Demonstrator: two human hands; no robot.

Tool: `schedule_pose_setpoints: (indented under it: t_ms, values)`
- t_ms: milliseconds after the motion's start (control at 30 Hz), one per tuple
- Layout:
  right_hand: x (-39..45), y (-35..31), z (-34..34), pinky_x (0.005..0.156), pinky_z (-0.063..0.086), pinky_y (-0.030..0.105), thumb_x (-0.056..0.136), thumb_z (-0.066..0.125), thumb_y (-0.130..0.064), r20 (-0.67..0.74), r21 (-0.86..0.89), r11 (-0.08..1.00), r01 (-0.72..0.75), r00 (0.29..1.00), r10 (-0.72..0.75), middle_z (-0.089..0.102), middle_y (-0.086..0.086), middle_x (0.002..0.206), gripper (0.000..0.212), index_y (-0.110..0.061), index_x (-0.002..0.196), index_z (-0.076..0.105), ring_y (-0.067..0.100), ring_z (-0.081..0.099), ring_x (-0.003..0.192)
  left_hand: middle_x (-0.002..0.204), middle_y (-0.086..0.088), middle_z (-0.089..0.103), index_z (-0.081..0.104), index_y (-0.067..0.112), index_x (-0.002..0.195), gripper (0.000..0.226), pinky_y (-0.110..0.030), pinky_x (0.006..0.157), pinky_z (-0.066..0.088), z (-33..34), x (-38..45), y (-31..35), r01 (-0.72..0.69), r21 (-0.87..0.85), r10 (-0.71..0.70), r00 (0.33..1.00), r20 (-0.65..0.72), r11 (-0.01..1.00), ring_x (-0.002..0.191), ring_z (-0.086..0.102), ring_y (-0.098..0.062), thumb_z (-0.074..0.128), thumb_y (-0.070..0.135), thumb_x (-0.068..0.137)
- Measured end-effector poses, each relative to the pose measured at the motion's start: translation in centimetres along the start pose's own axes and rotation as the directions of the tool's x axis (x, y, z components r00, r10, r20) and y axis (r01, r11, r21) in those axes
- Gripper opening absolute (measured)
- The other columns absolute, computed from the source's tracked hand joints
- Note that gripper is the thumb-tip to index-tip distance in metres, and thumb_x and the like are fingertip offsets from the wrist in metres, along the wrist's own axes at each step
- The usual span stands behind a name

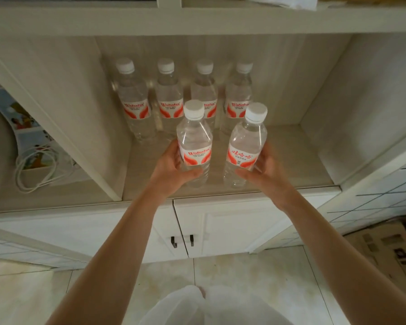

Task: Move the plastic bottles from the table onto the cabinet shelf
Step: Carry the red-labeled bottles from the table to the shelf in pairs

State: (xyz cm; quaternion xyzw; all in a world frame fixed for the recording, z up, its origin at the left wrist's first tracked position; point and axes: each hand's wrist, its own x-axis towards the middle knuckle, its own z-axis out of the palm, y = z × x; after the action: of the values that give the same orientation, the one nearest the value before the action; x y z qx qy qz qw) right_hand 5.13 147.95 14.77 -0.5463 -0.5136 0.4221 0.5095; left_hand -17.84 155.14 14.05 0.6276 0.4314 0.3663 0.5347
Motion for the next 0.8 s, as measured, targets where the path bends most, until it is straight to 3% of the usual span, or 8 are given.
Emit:
schedule_pose_setpoints:
  t_ms: [67, 133, 233, 367, 467, 600, 700, 800]
  values:
    - [-0.6, 0.1, 0.8, 0.101, 0.049, 0.038, 0.073, 0.082, -0.021, -0.097, -0.097, 0.995, 0.013, 0.995, -0.022, 0.06, -0.01, 0.123, 0.071, -0.018, 0.132, 0.041, 0.008, 0.059, 0.116, 0.126, 0.014, 0.062, 0.034, 0.029, 0.143, 0.096, -0.02, 0.089, 0.054, 1.2, -0.8, 0.1, -0.049, 0.046, 0.053, 0.995, -0.088, 0.998, 0.115, 0.06, -0.003, 0.087, 0.019, 0.064]
    - [-1.5, 0.2, 2.2, 0.098, 0.049, 0.034, 0.073, 0.081, -0.031, -0.253, -0.279, 0.96, 0.022, 0.963, -0.095, 0.051, -0.009, 0.128, 0.077, -0.021, 0.135, 0.036, 0.007, 0.053, 0.117, 0.134, 0.01, 0.055, 0.027, 0.028, 0.148, 0.102, -0.031, 0.095, 0.053, 2.7, -1.8, 0.1, -0.082, 0.171, 0.121, 0.965, -0.231, 0.982, 0.12, 0.056, -0.007, 0.086, 0.022, 0.065]
    - [-2.4, 0.3, 4.8, 0.089, 0.038, 0.014, 0.071, 0.082, -0.033, -0.366, -0.485, 0.874, 0.012, 0.905, -0.216, 0.038, 0.0, 0.134, 0.097, -0.016, 0.145, 0.022, -0.001, 0.035, 0.115, 0.14, 0.002, 0.048, 0.019, 0.027, 0.15, 0.108, -0.047, 0.101, 0.047, 4.5, -2.8, -0.1, -0.039, 0.37, 0.197, 0.894, -0.402, 0.928, 0.128, 0.049, -0.019, 0.086, 0.031, 0.066]
    - [-1.9, 0.1, 6.8, 0.094, 0.045, 0.027, 0.07, 0.083, -0.034, -0.448, -0.496, 0.866, -0.062, 0.873, -0.194, 0.036, 0.007, 0.14, 0.107, -0.013, 0.149, 0.014, 0.011, 0.042, 0.121, 0.136, -0.002, 0.051, 0.025, 0.023, 0.147, 0.105, -0.045, 0.099, 0.048, 6.0, -3.1, -0.3, 0.035, 0.4, 0.188, 0.844, -0.503, 0.916, 0.123, 0.05, -0.022, 0.087, 0.041, 0.063]
    - [-1.4, 0.3, 6.8, 0.086, 0.046, 0.026, 0.073, 0.081, -0.031, -0.471, -0.526, 0.847, -0.07, 0.854, -0.222, 0.038, 0.008, 0.14, 0.102, -0.014, 0.149, 0.015, 0.021, 0.048, 0.122, 0.129, -0.003, 0.057, 0.037, 0.016, 0.139, 0.093, -0.044, 0.093, 0.05, 6.2, -2.7, -0.5, 0.066, 0.428, 0.195, 0.821, -0.537, 0.901, 0.115, 0.054, -0.023, 0.088, 0.036, 0.063]
    - [-1.1, 0.8, 6.0, 0.082, 0.043, 0.021, 0.075, 0.08, -0.03, -0.461, -0.483, 0.875, -0.041, 0.861, -0.214, 0.04, 0.005, 0.138, 0.096, -0.018, 0.147, 0.018, 0.015, 0.048, 0.117, 0.123, -0.002, 0.061, 0.042, 0.016, 0.135, 0.085, -0.046, 0.091, 0.052, 6.3, -2.3, -0.7, 0.038, 0.392, 0.198, 0.816, -0.543, 0.919, 0.11, 0.059, -0.024, 0.089, 0.026, 0.064]
    - [-1.1, 1.0, 5.4, 0.081, 0.038, 0.009, 0.075, 0.08, -0.029, -0.426, -0.417, 0.909, 0.019, 0.879, -0.214, 0.041, 0.0, 0.135, 0.092, -0.023, 0.145, 0.02, 0.003, 0.042, 0.113, 0.117, 0.001, 0.064, 0.046, 0.017, 0.131, 0.081, -0.042, 0.09, 0.054, 6.5, -2.0, -0.7, 0.011, 0.374, 0.209, 0.814, -0.542, 0.927, 0.106, 0.062, -0.019, 0.089, 0.024, 0.063]
    - [-0.7, 1.3, 2.7, 0.086, 0.04, 0.011, 0.075, 0.081, -0.024, -0.396, -0.4, 0.915, 0.06, 0.889, -0.231, 0.043, -0.001, 0.134, 0.089, -0.023, 0.144, 0.023, 0.004, 0.044, 0.115, 0.112, 0.003, 0.066, 0.048, 0.016, 0.129, 0.079, -0.034, 0.087, 0.055, 8.1, -1.2, -0.1, -0.004, 0.356, 0.211, 0.811, -0.545, 0.935, 0.1, 0.064, -0.014, 0.09, 0.023, 0.062]
